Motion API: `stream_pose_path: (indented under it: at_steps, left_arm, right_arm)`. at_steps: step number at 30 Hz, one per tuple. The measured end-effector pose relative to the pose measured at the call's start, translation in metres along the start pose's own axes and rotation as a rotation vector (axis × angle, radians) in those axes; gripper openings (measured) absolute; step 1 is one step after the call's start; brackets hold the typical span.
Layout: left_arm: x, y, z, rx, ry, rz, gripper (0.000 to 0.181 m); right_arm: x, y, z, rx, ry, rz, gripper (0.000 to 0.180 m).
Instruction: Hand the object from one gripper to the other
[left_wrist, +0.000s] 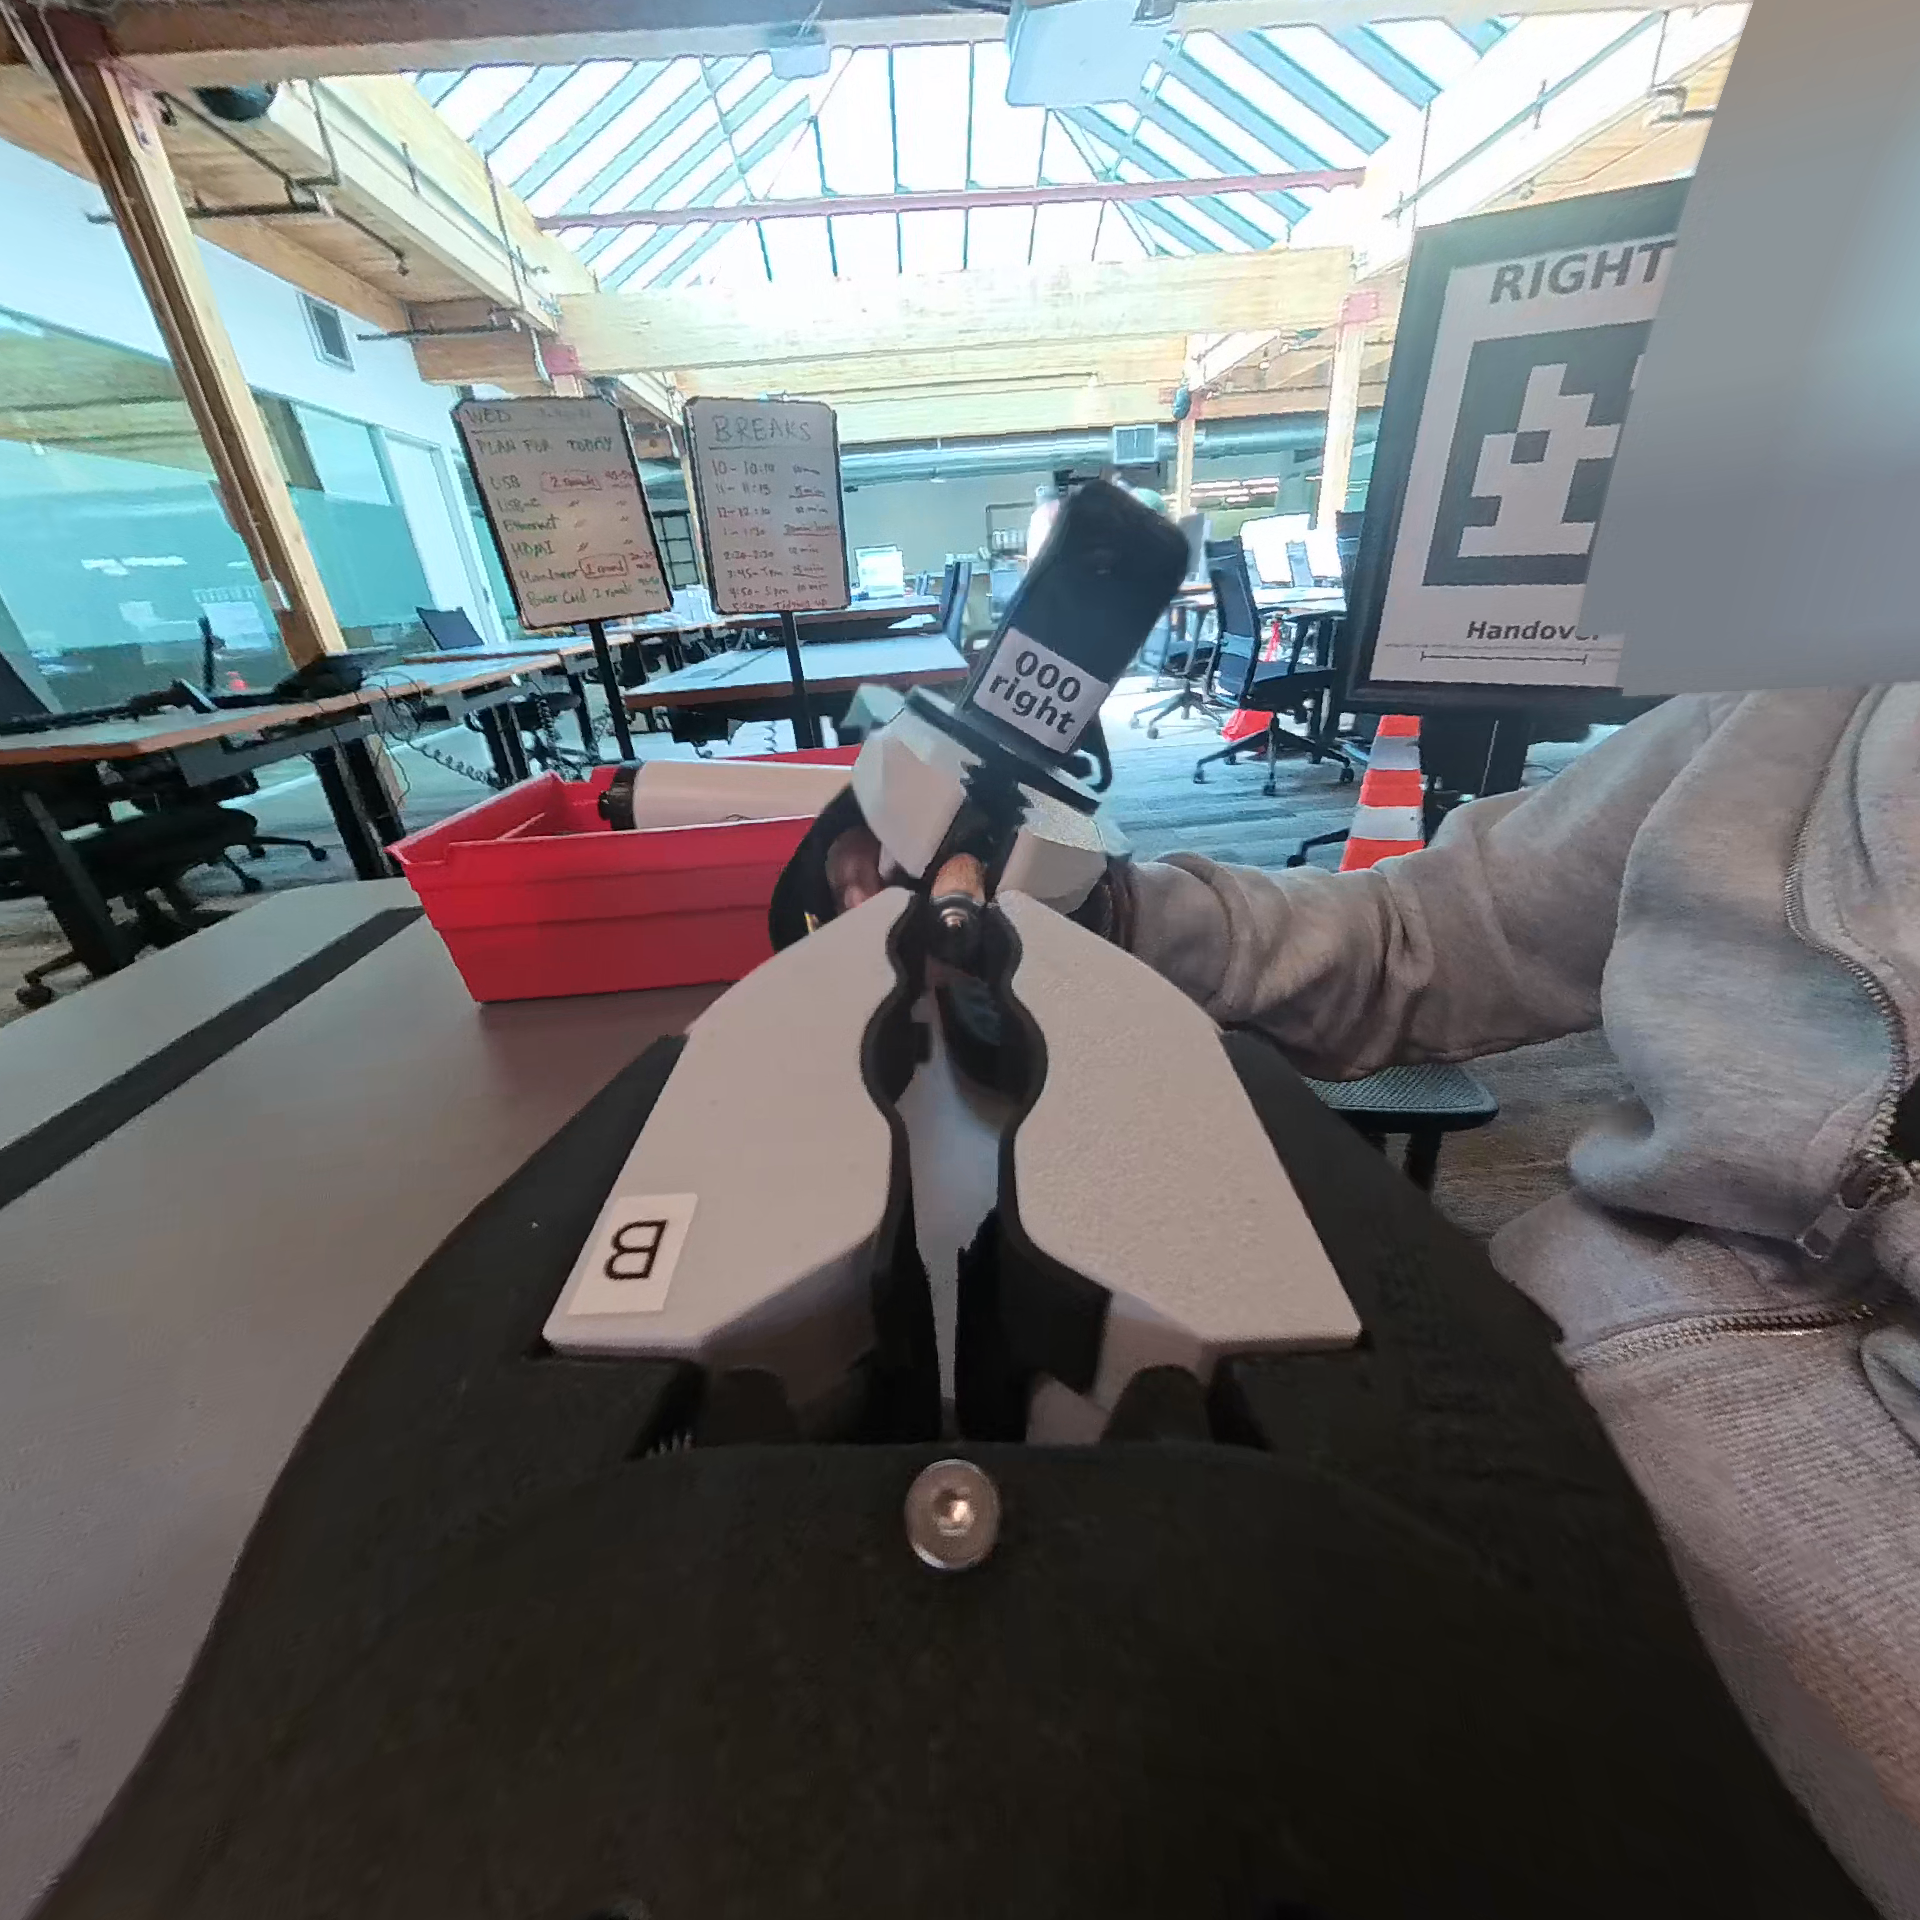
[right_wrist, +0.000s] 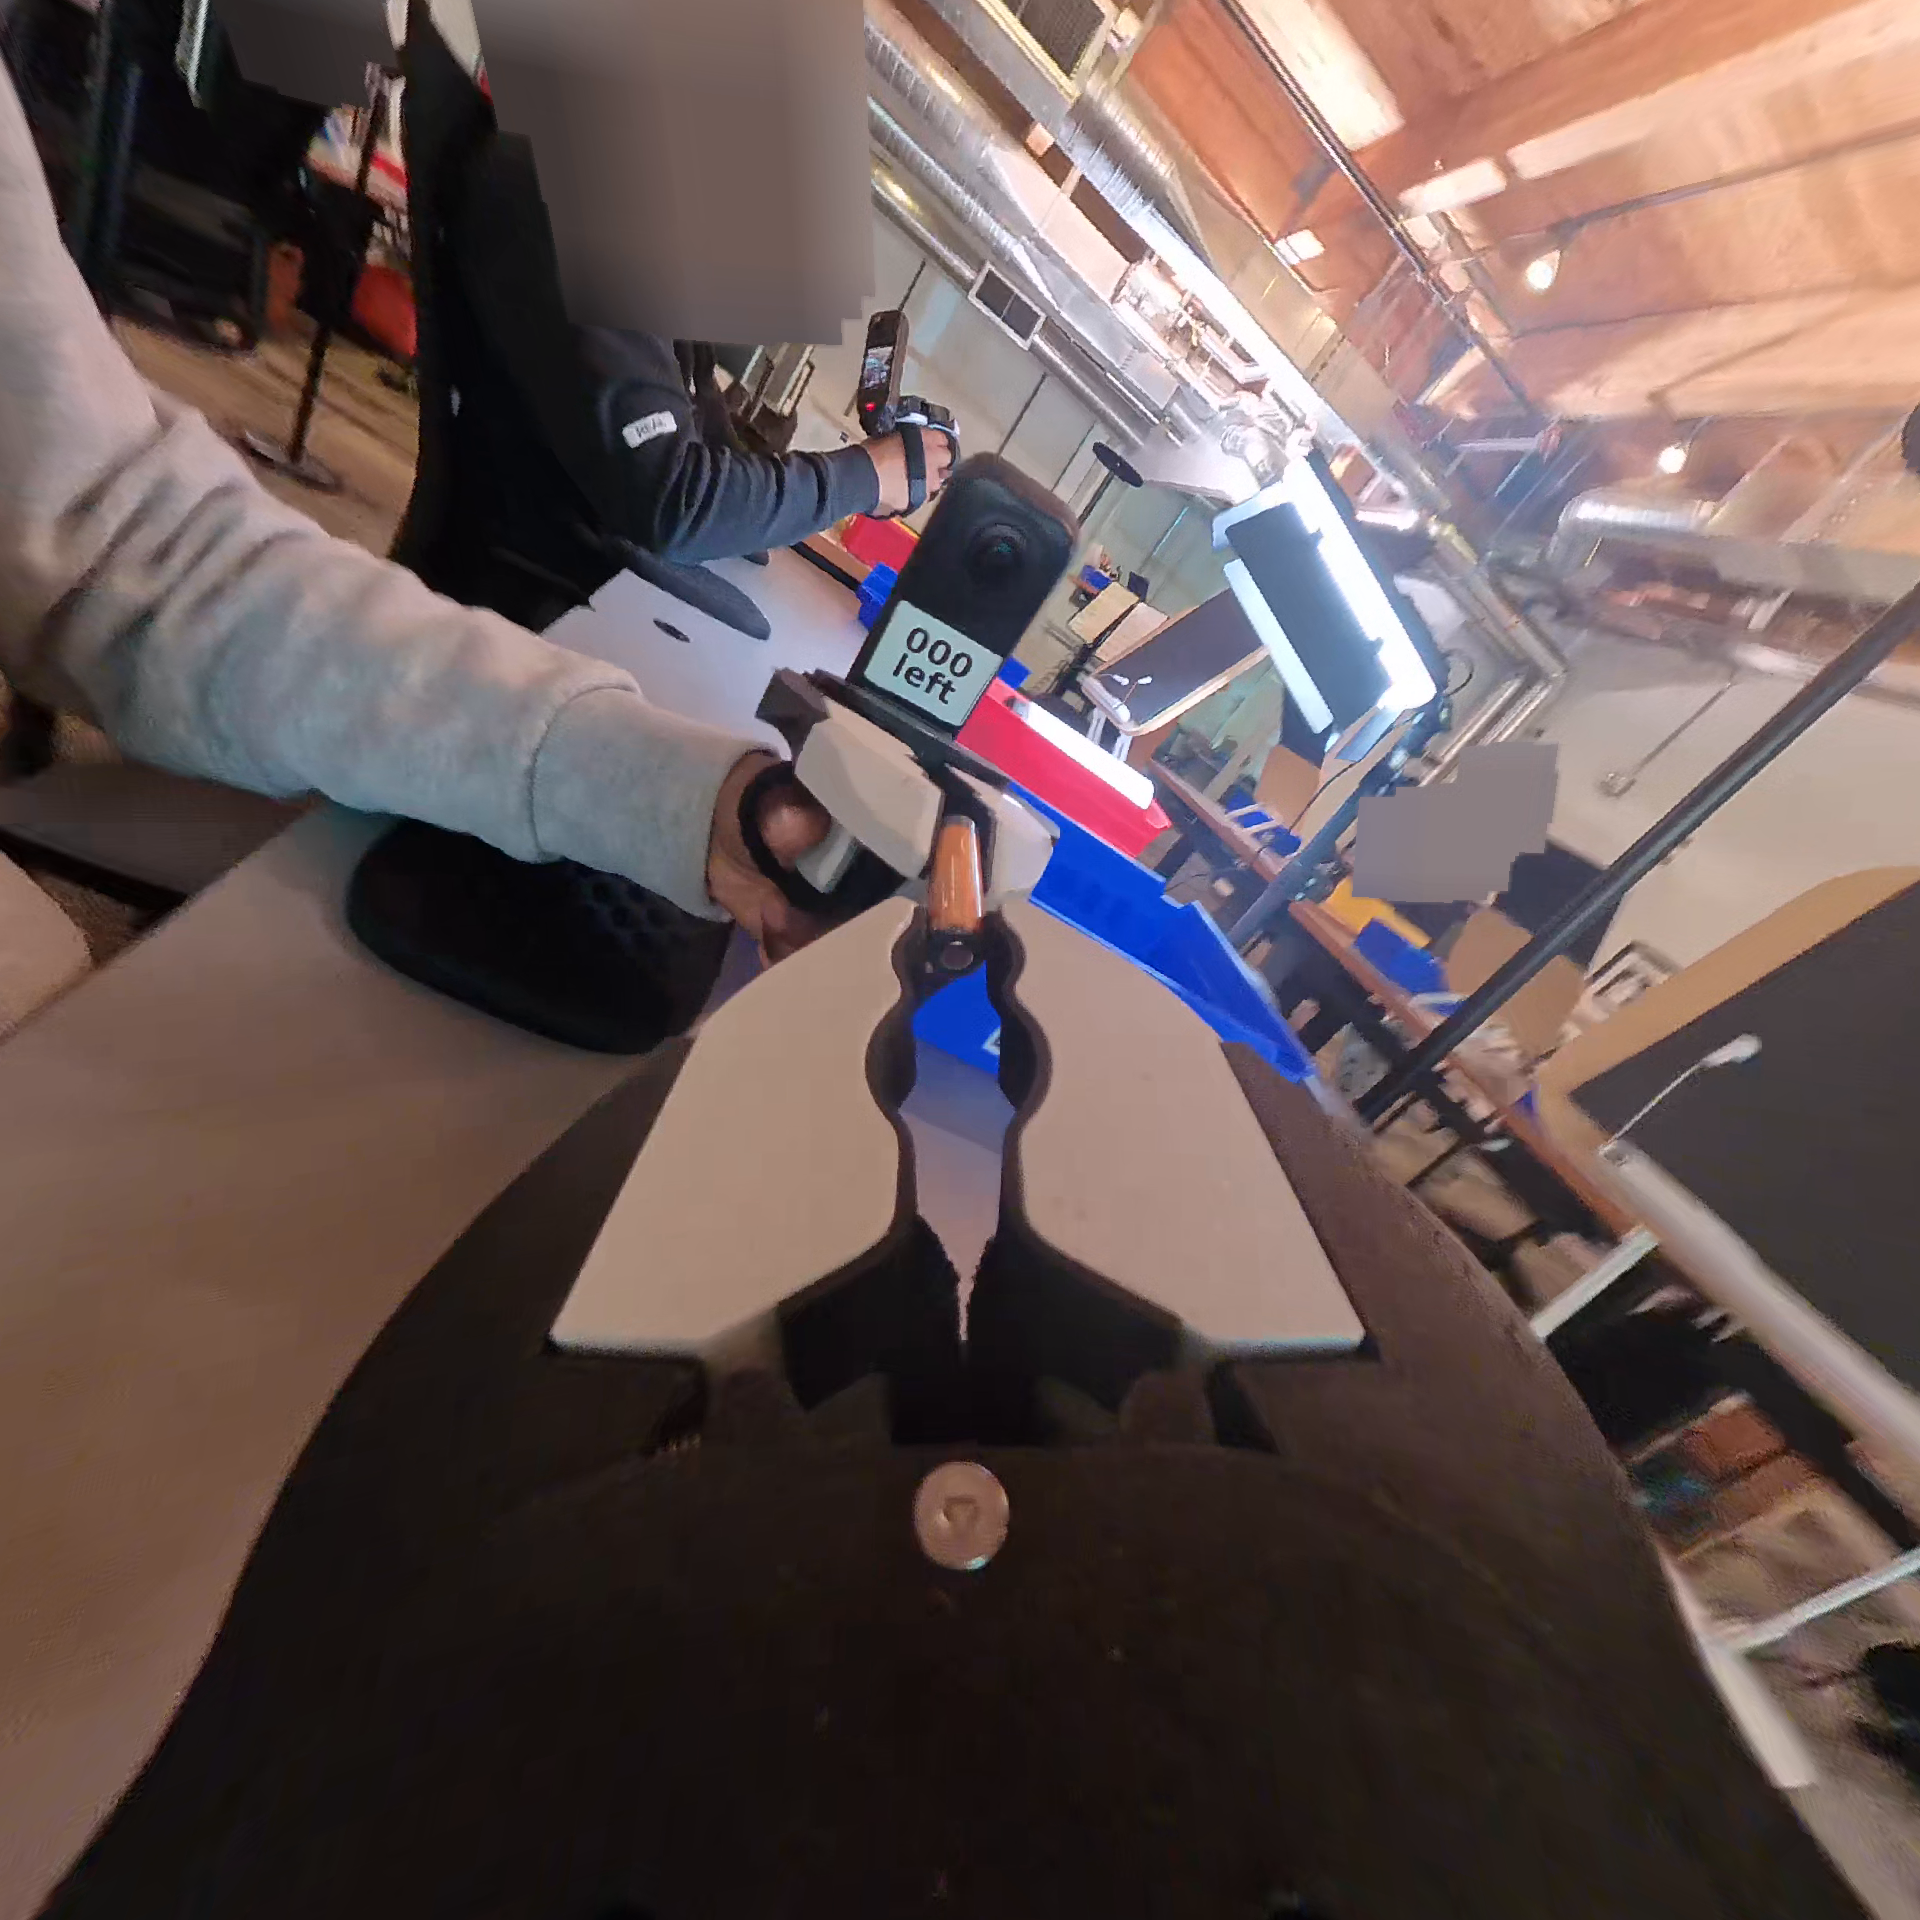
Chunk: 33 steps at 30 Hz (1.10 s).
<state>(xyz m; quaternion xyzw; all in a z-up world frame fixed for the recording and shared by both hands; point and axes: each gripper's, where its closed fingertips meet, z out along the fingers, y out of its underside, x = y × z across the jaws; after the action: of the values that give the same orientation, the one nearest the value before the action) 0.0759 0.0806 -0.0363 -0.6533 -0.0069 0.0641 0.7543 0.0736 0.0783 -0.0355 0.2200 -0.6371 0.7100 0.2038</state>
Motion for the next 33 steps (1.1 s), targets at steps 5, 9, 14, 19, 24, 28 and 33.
stream_pose_path:
  at_steps: [5,9,14,19,24,28,33]
  left_arm:
    - [-0.001,-0.004,0.000,0.015,-0.059,0.222,0.010]
    - [0.001,-0.004,0.001,0.008,-0.081,0.339,0.010]
    - [0.000,-0.003,0.001,0.000,-0.097,0.378,0.010]
    - [0.000,-0.002,0.002,-0.002,-0.098,0.363,0.010]
    - [-0.001,0.000,0.002,-0.002,-0.066,0.189,0.018]
    - [0.003,-0.002,0.002,0.014,-0.027,0.119,0.020]
    - [0.006,-0.007,0.000,0.048,-0.008,0.115,0.016]
  right_arm:
    - [0.001,0.002,0.001,0.039,-0.116,0.511,0.028]
    - [0.006,-0.004,-0.003,0.178,-0.265,0.986,0.027]
    - [0.003,-0.002,-0.002,0.171,-0.296,1.047,0.021]
    - [0.000,-0.001,-0.001,0.149,-0.272,0.962,0.011]
    - [0.004,-0.003,-0.003,0.122,-0.152,0.612,0.010]
    - [0.002,-0.011,-0.005,0.125,-0.091,0.321,0.010]
    - [-0.004,-0.008,-0.001,0.079,-0.085,0.203,0.010]
